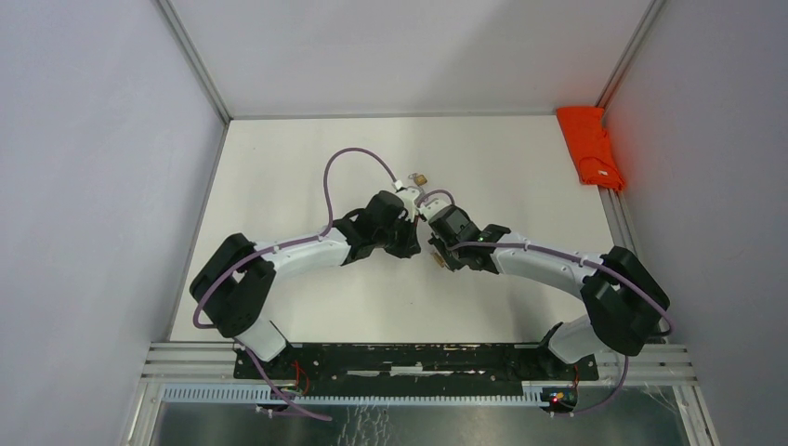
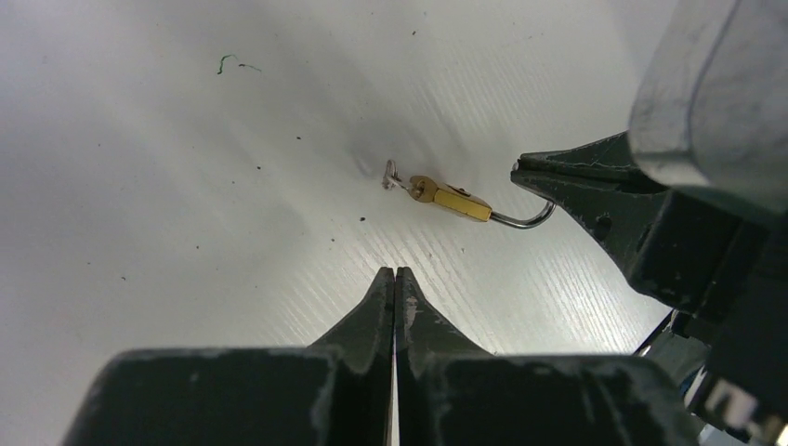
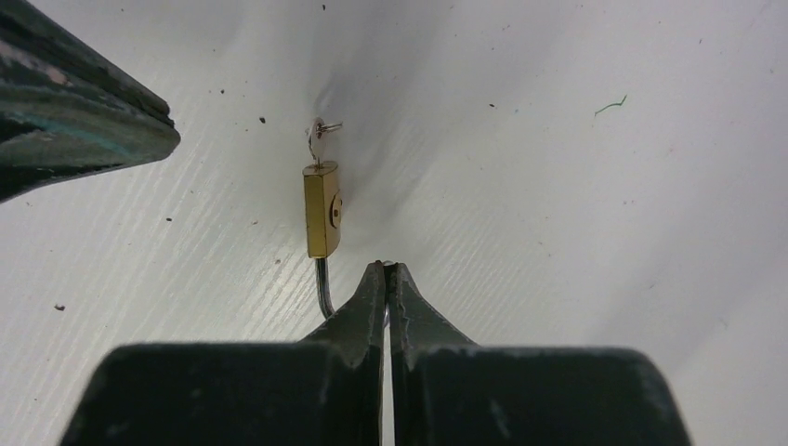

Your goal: Unlock with the key

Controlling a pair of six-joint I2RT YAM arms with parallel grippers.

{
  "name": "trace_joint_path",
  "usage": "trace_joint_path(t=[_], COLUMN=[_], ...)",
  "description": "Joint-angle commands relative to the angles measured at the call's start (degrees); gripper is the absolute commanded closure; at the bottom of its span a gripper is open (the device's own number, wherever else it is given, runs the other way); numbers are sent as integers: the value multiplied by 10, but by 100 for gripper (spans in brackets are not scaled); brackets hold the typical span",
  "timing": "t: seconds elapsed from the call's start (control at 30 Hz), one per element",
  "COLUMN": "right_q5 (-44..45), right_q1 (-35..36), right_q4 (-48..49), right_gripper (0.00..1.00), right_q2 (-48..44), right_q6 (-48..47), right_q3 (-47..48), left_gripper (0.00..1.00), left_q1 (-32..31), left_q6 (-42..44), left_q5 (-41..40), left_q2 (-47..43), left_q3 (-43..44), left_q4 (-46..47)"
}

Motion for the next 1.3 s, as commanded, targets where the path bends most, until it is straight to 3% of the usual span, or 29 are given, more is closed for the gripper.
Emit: trace_joint_path(t=[0.0,0.33,0.67,1.27], right_q5=[-3,-93,-241,-108], right_q1=[-1,48,51,6], right_q4=[25,14,119,96], right_gripper=[100,100,100,100], right_q2=[-4,22,91,149], right_q6=[-5,21,71,39], right_q3=[19,101,64,53], left_gripper=[98,98,98,98], left_q1=[-5,-5,-5,-3], left_q6=[-1,11,36,37], left_q5=[10,-90,-162,-130], left_q2=[-5,-94,-169,-139], left_q3=[16,3,-4,-19], left_q4=[18,-27,-79,-47])
